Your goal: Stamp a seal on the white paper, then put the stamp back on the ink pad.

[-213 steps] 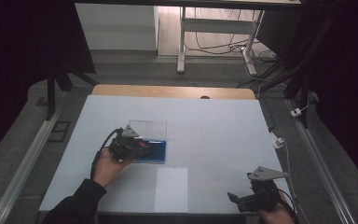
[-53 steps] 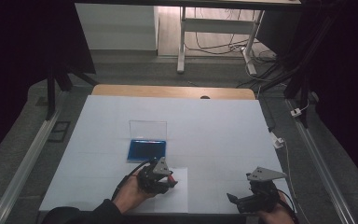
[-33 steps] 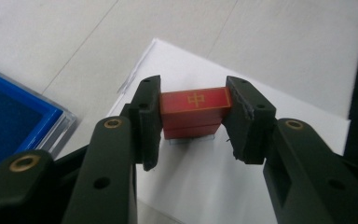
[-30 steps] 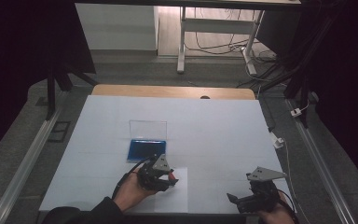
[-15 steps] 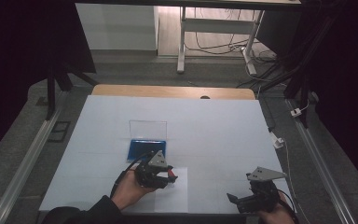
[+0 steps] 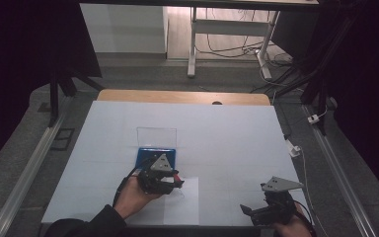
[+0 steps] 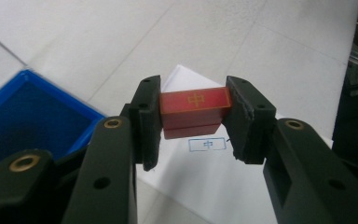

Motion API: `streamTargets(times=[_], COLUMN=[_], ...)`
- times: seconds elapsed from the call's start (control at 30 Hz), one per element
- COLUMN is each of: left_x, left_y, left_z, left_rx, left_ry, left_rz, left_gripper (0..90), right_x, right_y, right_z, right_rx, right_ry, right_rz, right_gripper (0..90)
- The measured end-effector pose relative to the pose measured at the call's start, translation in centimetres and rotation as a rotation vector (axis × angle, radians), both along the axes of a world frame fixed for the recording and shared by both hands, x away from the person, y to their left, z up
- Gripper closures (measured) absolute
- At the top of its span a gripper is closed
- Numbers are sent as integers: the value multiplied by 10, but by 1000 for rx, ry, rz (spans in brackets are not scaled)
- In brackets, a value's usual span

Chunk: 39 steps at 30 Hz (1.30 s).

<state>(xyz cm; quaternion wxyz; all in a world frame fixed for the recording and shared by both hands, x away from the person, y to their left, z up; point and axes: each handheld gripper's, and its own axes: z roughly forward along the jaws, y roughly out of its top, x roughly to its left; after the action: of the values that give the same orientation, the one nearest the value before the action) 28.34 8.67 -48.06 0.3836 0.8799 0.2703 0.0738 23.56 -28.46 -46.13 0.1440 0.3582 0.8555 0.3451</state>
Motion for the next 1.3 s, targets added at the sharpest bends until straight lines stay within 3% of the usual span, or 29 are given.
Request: streamTargets(times=[1.3], left_x=[24], left_y=[56], left_z=[14], left_rx=[-23], left_ry=[-25], left_rz=[192], left_gripper=[586], right_x=[0], right_y=[0], right_z=[0], right_rx=[-1], right_ry=[-1], right_rz=[-4], right_gripper=[0])
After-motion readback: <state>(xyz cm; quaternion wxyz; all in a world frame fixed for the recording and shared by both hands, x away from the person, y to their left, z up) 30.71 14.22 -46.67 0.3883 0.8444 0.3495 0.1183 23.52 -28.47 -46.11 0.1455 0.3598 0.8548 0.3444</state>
